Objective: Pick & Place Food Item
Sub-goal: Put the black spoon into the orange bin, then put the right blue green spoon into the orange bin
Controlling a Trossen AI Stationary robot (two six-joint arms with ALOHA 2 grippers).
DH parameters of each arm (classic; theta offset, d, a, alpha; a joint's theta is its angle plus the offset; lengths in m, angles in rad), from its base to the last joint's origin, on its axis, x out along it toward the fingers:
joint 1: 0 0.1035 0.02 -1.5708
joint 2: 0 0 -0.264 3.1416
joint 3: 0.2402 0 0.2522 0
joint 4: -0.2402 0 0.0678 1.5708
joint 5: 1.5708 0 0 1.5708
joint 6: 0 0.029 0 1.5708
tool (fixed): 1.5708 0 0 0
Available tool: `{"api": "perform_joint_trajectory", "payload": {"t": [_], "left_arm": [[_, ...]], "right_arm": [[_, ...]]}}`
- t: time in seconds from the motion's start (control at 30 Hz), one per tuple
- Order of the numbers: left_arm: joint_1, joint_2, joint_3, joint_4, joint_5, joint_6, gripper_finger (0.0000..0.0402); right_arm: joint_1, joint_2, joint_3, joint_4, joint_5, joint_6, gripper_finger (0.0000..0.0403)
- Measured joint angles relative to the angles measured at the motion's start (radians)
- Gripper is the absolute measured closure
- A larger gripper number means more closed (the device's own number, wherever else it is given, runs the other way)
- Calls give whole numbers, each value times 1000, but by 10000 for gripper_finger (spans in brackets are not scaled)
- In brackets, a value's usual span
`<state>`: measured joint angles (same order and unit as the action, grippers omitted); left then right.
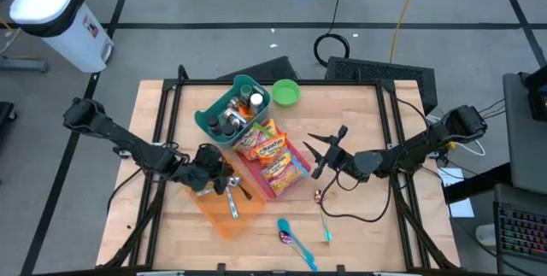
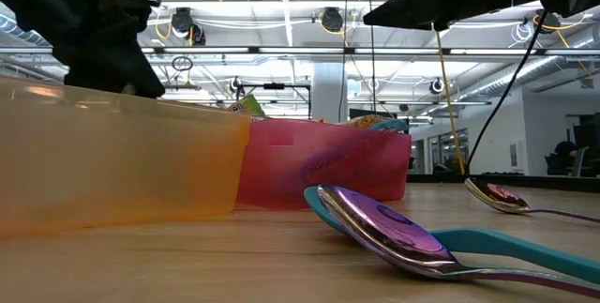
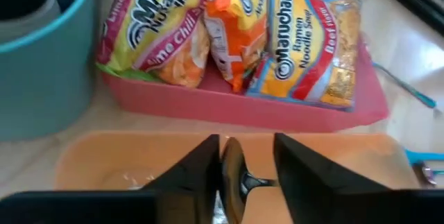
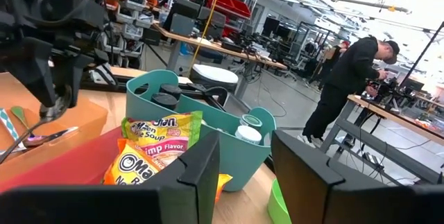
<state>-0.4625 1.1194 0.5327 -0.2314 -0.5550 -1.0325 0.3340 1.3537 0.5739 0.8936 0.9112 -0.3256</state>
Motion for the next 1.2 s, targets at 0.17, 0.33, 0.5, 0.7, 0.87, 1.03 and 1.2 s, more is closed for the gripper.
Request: {"api": "perform_joint_trajectory", "payload": {"t": [0.17,0.33,0.5,0.7,0.87,1.03,1.2], "left_arm": [[42,0,0,-2,15,76,209],[69,-1,0,-2,32,146,180],[96,-1,0,-3,33,195,173],[121,-2,0,-4,34,256,172],[146,-2,0,-4,33,304,172],[179,-2,1,17,32,331,172],[211,-2,2,46,32,331,172]], "right_arm": [[0,0,0,-10,0,0,284],[0,0,0,-10,0,0,282],[0,0,0,-10,0,0,284],[0,0,0,-10,0,0,281],[0,0,0,-9,0,0,280],[14,0,0,-10,0,70,280],[35,-27,0,-138,-198,251,276]]}}
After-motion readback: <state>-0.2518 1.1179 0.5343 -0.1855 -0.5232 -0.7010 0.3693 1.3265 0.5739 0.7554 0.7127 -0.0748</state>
